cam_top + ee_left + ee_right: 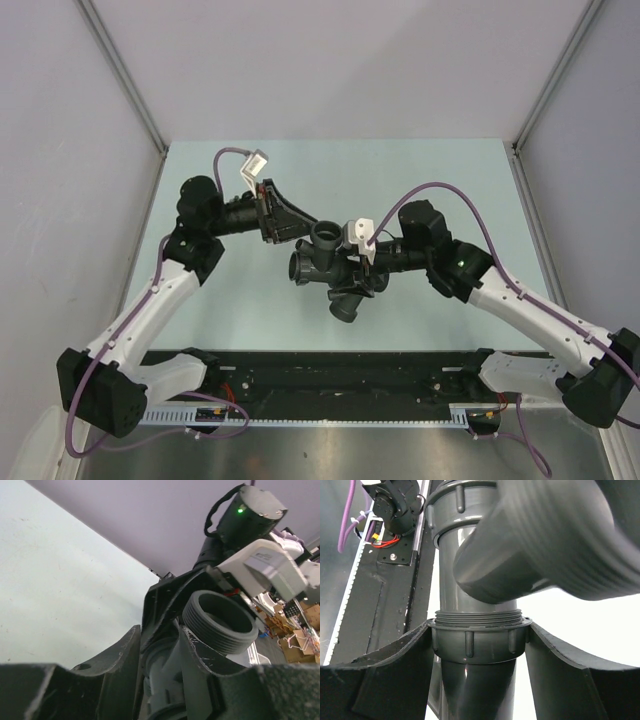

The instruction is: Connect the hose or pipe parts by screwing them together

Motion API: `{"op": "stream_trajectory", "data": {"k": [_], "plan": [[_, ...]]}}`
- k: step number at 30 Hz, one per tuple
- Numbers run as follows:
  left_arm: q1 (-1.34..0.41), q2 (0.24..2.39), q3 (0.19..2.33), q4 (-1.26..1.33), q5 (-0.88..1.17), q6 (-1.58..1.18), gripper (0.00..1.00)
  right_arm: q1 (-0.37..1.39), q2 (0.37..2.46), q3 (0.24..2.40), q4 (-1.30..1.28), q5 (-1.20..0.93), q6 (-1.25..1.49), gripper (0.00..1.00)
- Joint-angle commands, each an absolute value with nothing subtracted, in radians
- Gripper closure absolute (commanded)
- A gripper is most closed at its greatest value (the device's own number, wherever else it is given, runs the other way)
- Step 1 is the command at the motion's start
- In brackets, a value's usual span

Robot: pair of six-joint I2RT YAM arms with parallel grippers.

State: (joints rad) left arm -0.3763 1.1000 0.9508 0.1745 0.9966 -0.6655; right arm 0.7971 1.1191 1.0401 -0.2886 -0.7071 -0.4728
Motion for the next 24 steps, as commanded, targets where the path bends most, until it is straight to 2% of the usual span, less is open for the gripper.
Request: {"op": "stream_trajectory", "data": {"k": [1, 24], "plan": [[-0.38, 1.101, 1.015, 0.233, 1.069, -0.692, 0.58, 0.799, 1.123, 1.071, -0.262, -0.667, -0.477, 1.0], [-0.499, 1.034, 0.893, 0.235, 1.123, -0.649, 0.55, 0.704, 1.104, 1.072, -0.115, -0.488, -0.385, 1.0]]}}
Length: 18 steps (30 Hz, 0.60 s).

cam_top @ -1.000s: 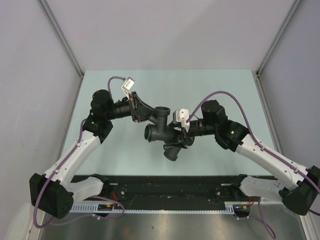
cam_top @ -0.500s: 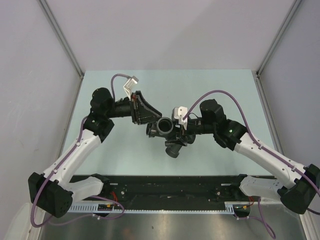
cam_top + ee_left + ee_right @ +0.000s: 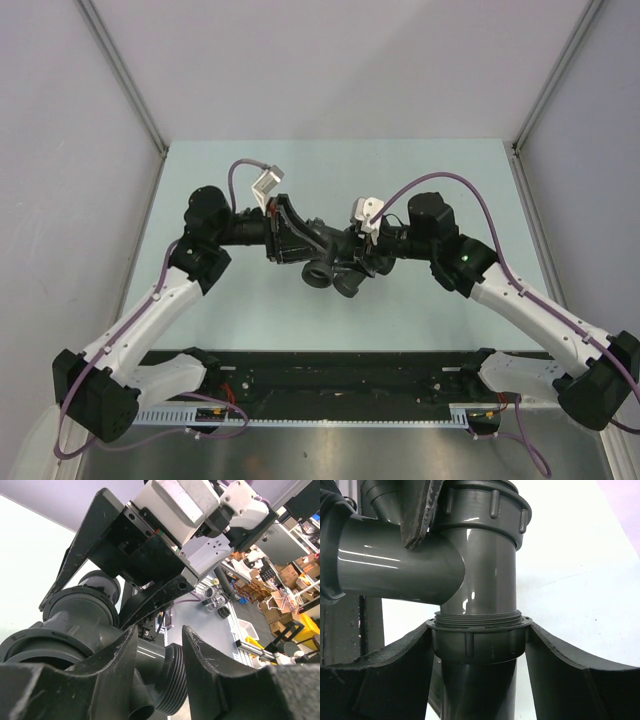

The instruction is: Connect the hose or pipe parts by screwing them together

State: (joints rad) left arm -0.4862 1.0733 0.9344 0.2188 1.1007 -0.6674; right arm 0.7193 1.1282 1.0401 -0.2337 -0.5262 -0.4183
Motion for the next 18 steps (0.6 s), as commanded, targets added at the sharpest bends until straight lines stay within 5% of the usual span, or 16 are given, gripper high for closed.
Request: {"op": "stream_trajectory", "data": {"k": [1, 18], "plan": [[-0.499, 1.022, 0.884, 0.235, 1.118, -0.646, 0.55, 0.701, 1.104, 1.072, -0.112, -0.483, -0.385, 1.0], [-0.508, 1.036, 0.776, 0.232, 1.106, -0.635, 0.58, 0.695, 1.061, 1.072, -0.061, -0.445, -0.379, 1.0]]}}
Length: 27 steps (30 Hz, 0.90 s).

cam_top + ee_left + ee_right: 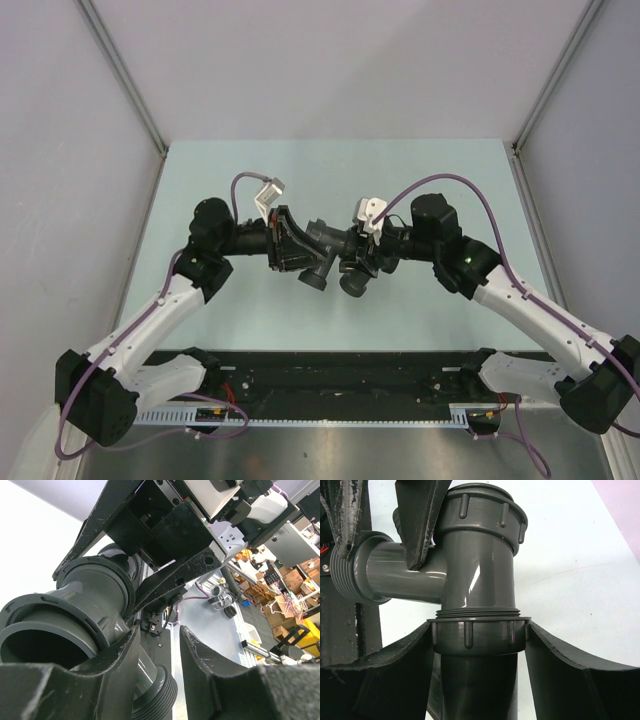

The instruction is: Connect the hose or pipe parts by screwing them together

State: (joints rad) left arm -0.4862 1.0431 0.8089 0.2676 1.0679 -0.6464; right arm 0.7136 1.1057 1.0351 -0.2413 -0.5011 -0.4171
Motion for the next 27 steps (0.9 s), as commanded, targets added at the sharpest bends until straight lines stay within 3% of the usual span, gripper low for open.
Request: {"op": "stream_trajectory", "data": {"k": [1, 17, 27], "plan": [[-0.509, 1.032, 0.772, 0.232, 1.104, -0.634, 0.59, 0.695, 1.065, 1.074, -0.06, -0.44, -0.377, 1.0], [-0.543, 0.971, 0.733, 0.232, 1.055, -0.675, 0.58, 0.692, 1.086, 1.072, -0.025, -0.367, -0.377, 1.0], [-0.535, 0.979, 0.709, 0.192, 0.887, -0.597, 0.62, 0.686, 1.035, 1.072, -0.02, -0.462, -0.347, 1.0]]}}
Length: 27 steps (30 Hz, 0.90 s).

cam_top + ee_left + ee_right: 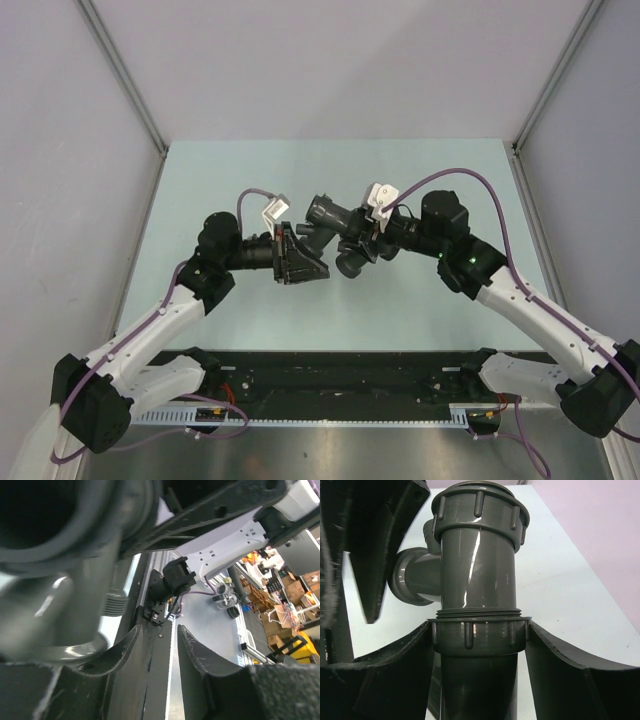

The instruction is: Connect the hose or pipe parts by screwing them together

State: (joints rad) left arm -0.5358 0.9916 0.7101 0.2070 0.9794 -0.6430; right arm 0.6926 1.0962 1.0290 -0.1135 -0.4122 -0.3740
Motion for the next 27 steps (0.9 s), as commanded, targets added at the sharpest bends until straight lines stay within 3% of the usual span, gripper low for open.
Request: {"op": "stream_trajectory", "data": {"k": [1, 10, 27], "plan": [[-0.531, 0.977, 0.709, 0.192, 0.868, -0.6, 0.62, 0.686, 1.029, 1.072, -0.018, -0.468, -0.341, 1.0], [-0.489, 0.986, 0.736, 0.192, 0.747, -0.658, 0.66, 0.684, 0.993, 1.072, -0.04, -0.566, -0.347, 1.0], [-0.431, 1.078, 0.813, 0.298, 0.81, -0.819, 0.7, 0.71, 1.04, 1.068, -0.182, -0.847, -0.414, 1.0]]}}
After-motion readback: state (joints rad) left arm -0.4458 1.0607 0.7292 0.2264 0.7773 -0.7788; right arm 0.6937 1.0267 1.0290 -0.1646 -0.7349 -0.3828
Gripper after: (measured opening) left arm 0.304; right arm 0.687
